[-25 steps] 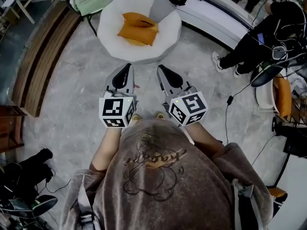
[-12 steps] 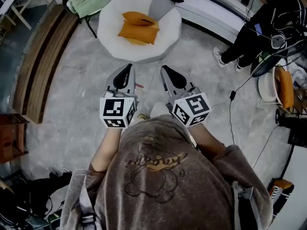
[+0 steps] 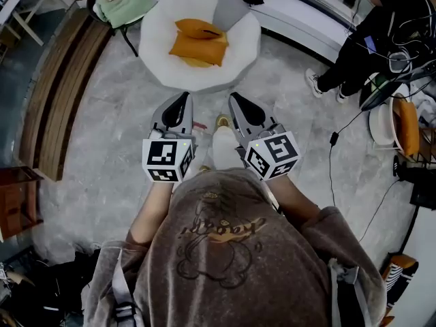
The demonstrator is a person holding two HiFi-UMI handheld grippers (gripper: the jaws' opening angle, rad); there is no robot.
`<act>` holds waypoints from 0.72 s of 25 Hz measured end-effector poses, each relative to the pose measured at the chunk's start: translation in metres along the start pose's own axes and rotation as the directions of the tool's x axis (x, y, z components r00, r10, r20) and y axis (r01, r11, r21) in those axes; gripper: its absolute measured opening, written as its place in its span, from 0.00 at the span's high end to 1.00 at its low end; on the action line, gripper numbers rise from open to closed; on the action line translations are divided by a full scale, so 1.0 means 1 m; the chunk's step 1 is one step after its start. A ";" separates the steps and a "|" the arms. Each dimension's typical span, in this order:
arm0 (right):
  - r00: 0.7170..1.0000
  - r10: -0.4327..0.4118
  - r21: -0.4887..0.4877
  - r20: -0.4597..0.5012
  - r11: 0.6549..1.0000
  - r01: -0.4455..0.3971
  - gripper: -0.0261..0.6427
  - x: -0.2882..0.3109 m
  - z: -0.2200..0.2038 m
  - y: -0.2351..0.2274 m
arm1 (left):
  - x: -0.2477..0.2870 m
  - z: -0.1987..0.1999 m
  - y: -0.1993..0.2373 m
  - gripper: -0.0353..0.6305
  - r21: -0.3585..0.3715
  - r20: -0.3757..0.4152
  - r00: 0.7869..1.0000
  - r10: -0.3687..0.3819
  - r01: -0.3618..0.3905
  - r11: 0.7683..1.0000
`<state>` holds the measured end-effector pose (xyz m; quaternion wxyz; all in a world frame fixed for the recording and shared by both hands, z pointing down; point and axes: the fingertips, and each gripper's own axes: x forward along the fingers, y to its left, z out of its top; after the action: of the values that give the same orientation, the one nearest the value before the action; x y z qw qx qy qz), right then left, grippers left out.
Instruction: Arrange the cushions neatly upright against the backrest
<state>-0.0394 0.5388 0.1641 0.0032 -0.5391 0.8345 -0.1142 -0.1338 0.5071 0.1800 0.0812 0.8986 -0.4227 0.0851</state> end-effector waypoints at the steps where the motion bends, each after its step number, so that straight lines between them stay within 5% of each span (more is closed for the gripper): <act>1: 1.000 -0.002 0.001 0.000 1.000 0.002 0.93 0.004 0.001 -0.003 | 0.004 0.000 0.003 0.94 -0.001 -0.002 1.000 0.000 0.000 1.000; 18: 1.000 -0.004 0.014 -0.030 1.000 0.005 0.93 0.091 0.020 -0.075 | 0.098 0.015 0.050 0.94 -0.013 -0.047 0.999 -0.001 0.000 1.000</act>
<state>-0.0077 0.4239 0.1698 -0.0056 -0.5391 0.8324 -0.1280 -0.1098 0.3989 0.1908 0.0969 0.8959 -0.4211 0.1033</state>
